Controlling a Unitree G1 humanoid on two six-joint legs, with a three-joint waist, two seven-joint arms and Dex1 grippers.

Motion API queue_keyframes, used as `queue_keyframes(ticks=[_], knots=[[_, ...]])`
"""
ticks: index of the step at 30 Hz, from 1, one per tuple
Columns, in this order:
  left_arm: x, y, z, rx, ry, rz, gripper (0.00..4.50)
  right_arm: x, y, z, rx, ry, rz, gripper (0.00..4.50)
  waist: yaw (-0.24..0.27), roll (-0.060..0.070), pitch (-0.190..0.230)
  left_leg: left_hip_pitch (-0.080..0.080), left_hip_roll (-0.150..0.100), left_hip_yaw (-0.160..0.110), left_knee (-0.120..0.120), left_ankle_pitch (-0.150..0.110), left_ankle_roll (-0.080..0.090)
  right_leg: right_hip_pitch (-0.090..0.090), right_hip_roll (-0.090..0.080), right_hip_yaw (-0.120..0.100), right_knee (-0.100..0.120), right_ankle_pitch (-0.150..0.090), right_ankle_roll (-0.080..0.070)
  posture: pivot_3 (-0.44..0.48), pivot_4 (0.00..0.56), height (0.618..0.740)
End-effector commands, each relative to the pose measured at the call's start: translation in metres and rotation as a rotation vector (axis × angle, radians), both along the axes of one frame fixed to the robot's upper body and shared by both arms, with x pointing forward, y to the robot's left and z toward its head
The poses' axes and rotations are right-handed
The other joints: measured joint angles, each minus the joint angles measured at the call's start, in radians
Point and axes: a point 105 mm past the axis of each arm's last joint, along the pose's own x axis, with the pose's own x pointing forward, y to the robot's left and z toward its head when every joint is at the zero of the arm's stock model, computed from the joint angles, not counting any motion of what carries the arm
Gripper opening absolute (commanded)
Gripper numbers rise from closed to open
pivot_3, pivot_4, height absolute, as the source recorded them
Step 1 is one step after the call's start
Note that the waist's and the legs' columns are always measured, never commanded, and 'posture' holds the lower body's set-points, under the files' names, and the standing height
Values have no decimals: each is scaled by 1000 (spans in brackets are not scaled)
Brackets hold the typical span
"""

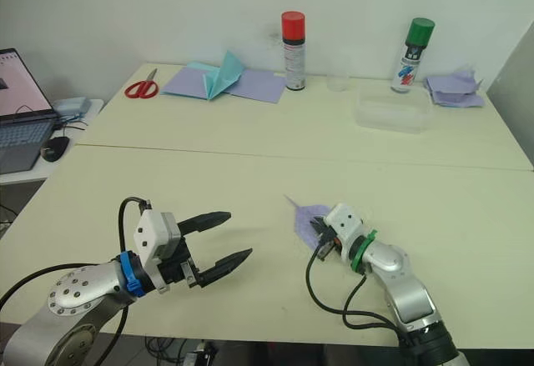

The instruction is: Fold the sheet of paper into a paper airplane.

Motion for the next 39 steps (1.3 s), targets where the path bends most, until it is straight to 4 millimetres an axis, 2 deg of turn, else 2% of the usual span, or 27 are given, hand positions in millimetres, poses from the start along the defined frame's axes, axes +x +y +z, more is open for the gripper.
queue_keyframes(ticks=[1,4,10,16,19,21,26,30,34,39], knots=[[-1,-3,8,-21,-24,-6,4500,4,-4,8,20,-14,-21,46,0,0,0,0,0,0,0,0,0,0,0,0,0,0,0,0,150,740],[-1,-5,9,-31,-23,-7,4500,4,-7,10,49,2,-57,46,0,0,0,0,0,0,0,0,0,0,0,0,0,0,0,0,150,740],[3,-16,17,-7,-56,-78,4500,9,-25,37,174,17,-178,46,2,0,0,0,0,0,0,0,0,0,0,0,0,0,0,0,150,740],[15,-40,32,53,-63,-308,4500,-2,-61,56,131,-42,-313,46,5,0,0,0,-1,-1,0,0,0,0,1,0,0,0,0,0,150,740],[35,-53,39,127,-105,-411,4500,-7,-94,62,87,-73,-463,46,4,0,0,-1,-1,0,0,0,0,0,2,0,0,0,1,0,150,740],[46,-58,42,178,-132,-477,4500,-10,-113,62,78,-66,-557,46,4,0,0,-1,-1,0,0,0,0,0,5,0,0,-1,1,0,150,740],[68,-60,46,233,-151,-512,4500,-14,-137,59,61,-44,-646,46,-3,1,0,-1,-1,2,0,0,0,-1,7,1,0,-2,4,0,150,740],[65,-63,50,216,-126,-575,4500,-14,-146,50,73,-6,-678,46,-3,1,0,-1,0,1,0,0,0,-2,7,2,1,-2,4,0,150,740],[60,-72,58,174,-122,-613,4500,-14,-146,40,123,36,-690,46,1,1,0,-2,0,1,0,0,0,-2,7,2,0,-2,4,0,150,740],[57,-73,57,180,-117,-617,4500,-15,-151,29,153,65,-725,46,1,1,0,-2,-1,1,1,0,0,-2,6,2,1,-3,5,0,150,740]])
